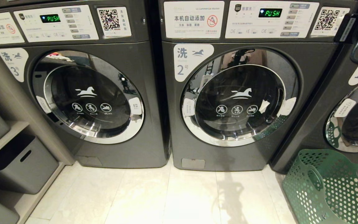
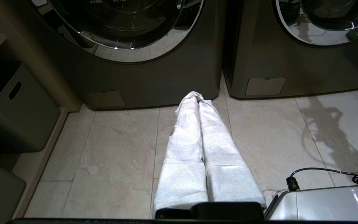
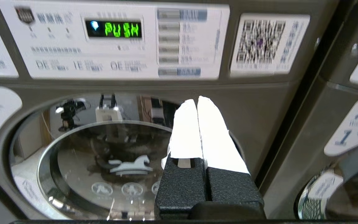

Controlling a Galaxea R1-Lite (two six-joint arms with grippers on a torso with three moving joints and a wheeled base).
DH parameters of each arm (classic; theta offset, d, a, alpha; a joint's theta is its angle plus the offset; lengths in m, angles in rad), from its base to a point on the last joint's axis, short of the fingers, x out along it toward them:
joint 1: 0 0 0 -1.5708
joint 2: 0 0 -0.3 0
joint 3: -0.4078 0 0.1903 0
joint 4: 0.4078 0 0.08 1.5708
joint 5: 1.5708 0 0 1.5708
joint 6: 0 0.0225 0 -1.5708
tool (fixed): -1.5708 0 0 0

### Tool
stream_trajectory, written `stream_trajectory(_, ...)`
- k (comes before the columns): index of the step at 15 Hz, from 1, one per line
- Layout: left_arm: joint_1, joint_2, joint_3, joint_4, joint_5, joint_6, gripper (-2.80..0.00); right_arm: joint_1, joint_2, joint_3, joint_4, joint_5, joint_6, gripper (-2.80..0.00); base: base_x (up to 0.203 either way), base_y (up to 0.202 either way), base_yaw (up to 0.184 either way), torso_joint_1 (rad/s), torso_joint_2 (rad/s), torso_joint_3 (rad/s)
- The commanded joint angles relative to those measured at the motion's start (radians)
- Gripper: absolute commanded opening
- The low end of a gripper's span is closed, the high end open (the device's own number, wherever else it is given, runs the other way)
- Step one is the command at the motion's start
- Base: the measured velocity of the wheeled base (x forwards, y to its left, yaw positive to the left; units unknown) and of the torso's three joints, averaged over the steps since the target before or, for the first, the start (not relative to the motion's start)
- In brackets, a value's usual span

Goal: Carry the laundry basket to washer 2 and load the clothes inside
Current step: Press the washing machine switch

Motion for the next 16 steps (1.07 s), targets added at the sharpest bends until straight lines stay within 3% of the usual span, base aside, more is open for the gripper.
stream_trajectory(1,0.000,-0.001,0.000,-0.001,0.002,-0.012,-2.80,-0.002,0.065,-0.076,-0.003,-0.002,-0.010,-2.80,0.000,0.000,0.000,0.000,0.00,0.000)
stream_trajectory(10,-0.001,-0.001,0.000,-0.001,0.005,-0.031,-2.80,-0.040,0.413,-0.497,0.002,-0.002,-0.032,-2.80,0.000,0.000,0.000,0.000,0.00,0.000)
stream_trajectory(16,-0.001,-0.001,0.000,-0.001,0.007,-0.031,-2.80,-0.038,0.503,-0.525,-0.031,0.013,-0.007,-2.80,0.000,0.000,0.000,0.000,0.00,0.000)
